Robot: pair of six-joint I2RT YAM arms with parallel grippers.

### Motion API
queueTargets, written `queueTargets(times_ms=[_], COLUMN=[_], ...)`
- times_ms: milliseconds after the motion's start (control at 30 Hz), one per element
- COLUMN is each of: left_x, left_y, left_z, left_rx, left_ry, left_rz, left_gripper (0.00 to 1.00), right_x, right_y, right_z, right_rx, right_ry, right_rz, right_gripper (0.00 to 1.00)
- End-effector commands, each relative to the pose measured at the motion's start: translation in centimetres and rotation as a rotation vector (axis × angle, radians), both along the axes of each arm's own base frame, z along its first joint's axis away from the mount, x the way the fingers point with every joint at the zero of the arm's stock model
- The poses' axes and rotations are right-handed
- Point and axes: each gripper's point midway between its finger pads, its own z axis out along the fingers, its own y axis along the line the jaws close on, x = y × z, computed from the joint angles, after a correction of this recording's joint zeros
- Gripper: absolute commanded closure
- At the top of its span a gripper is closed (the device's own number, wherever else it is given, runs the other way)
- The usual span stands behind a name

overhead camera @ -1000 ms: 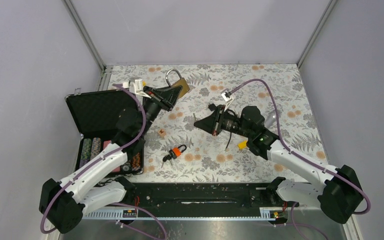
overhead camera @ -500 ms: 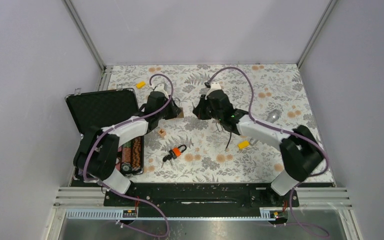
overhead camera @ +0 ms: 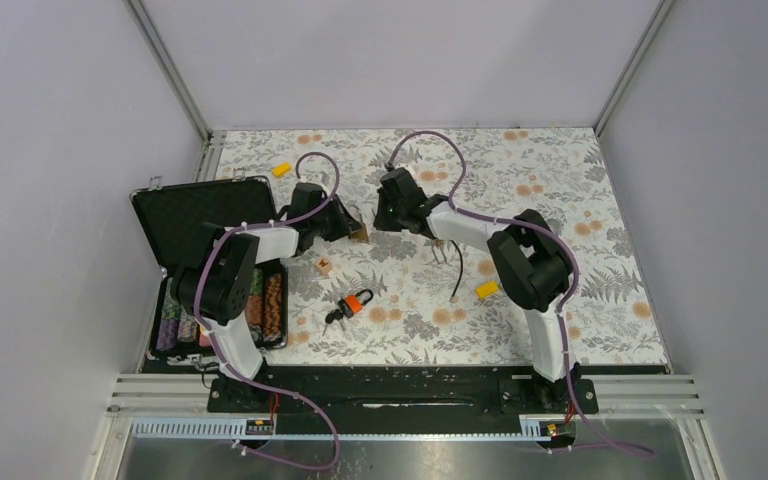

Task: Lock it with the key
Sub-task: Place the key at the center of the board, then pick up the lock from the center of the board.

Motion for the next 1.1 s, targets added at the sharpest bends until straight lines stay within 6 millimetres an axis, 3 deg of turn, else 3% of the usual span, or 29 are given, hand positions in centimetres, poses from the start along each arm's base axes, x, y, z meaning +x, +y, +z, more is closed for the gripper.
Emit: queueTargets(times_ms=[0, 100, 200, 300, 367, 533, 600, 633, 733, 933, 1067], left_x=[3.4, 3.5, 3.5, 3.3, 2.9, 1.7, 0.9, 0.4, -1.1, -3.7, -4.9], left_y=[-0.8, -0.1, 0.4, 1.0, 1.5, 2.5, 2.8, 3.0, 3.4, 3.5, 3.4], left_z=[4.7, 4.9, 5.4, 6.3, 7.0, 9.5, 10.5, 11.0, 12.2, 14.9, 16.6], left_rx=[-0.109, -0.094, -0.077, -0.060, -0.047, -0.021, -0.020, -0.018, -0.008, 0.009, -0.015], left_ry=[-0.150, -0.137, -0.135, -0.142, -0.152, -0.201, -0.220, -0.230, -0.262, -0.310, -0.347], left_rz=[-0.006, 0.014, 0.033, 0.058, 0.073, 0.090, 0.092, 0.094, 0.102, 0.069, 0.054], left_gripper=[0.73, 0.52, 0.38, 0.31, 0.27, 0.18, 0.12, 0.03, 0.01, 0.01, 0.01], right_x=[0.5, 0.5, 0.3, 0.0, -0.1, -1.4, -2.7, -3.5, -5.1, -5.0, -4.5], right_y=[0.4, 0.7, 1.2, 1.1, 0.7, -2.3, -3.6, -4.2, -6.6, -13.2, -14.7], right_z=[-0.4, -0.9, -1.0, -0.3, 1.4, 4.1, 4.3, 4.1, 3.0, 2.2, 1.6], right_rx=[-0.004, -0.008, 0.010, 0.069, 0.108, 0.103, 0.077, 0.064, -0.034, -0.322, -0.437], right_ry=[0.052, 0.083, 0.115, 0.129, 0.113, 0.073, 0.075, 0.081, 0.068, -0.021, -0.041], right_rz=[-0.021, -0.011, 0.006, 0.006, -0.001, -0.036, -0.042, -0.050, -0.096, -0.209, -0.187], right_gripper=[0.82, 0.76, 0.70, 0.63, 0.59, 0.44, 0.36, 0.34, 0.32, 0.30, 0.41])
